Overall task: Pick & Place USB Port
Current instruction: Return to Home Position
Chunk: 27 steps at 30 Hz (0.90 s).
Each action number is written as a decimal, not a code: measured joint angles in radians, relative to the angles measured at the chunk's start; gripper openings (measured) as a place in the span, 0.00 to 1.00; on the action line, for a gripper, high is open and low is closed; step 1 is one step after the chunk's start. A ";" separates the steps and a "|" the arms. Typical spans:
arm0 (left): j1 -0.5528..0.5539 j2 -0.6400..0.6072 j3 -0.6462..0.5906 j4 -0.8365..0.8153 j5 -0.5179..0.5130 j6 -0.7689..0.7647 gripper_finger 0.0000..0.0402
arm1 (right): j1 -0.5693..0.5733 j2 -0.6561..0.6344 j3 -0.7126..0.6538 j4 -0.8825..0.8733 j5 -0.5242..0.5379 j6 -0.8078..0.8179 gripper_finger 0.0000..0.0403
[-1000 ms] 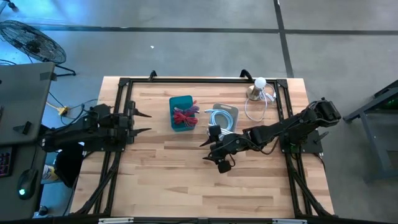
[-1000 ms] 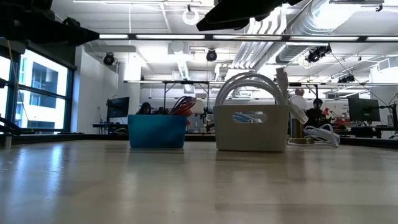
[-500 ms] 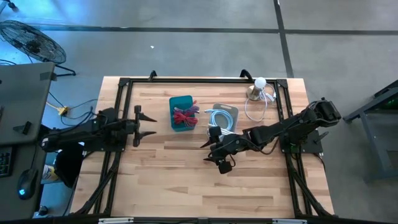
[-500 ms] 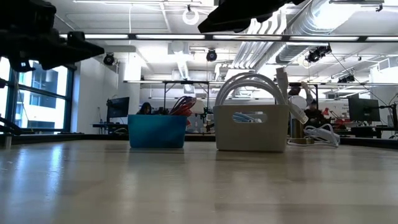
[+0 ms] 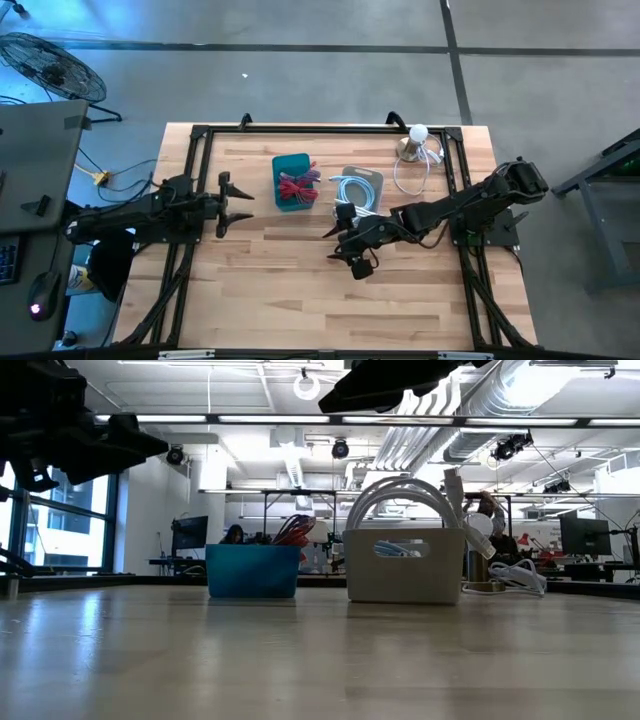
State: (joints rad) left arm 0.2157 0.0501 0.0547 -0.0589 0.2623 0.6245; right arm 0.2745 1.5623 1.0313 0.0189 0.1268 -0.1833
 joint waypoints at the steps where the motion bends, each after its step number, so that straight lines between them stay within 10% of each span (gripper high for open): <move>1: 0.000 0.001 0.000 -0.001 0.002 -0.002 0.58 | 0.000 0.000 0.000 0.000 0.000 0.000 0.59; 18: 0.000 0.001 -0.002 -0.016 -0.055 -0.027 0.56 | 0.000 0.000 0.000 0.000 0.016 0.011 0.59; 27: 0.000 0.001 -0.003 -0.020 -0.072 0.060 0.04 | 0.001 -0.006 0.001 -0.001 -0.119 0.001 0.58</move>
State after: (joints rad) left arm 0.2157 0.0509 0.0521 -0.0792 0.1900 0.6841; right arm 0.2756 1.5566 1.0325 0.0183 0.0075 -0.1825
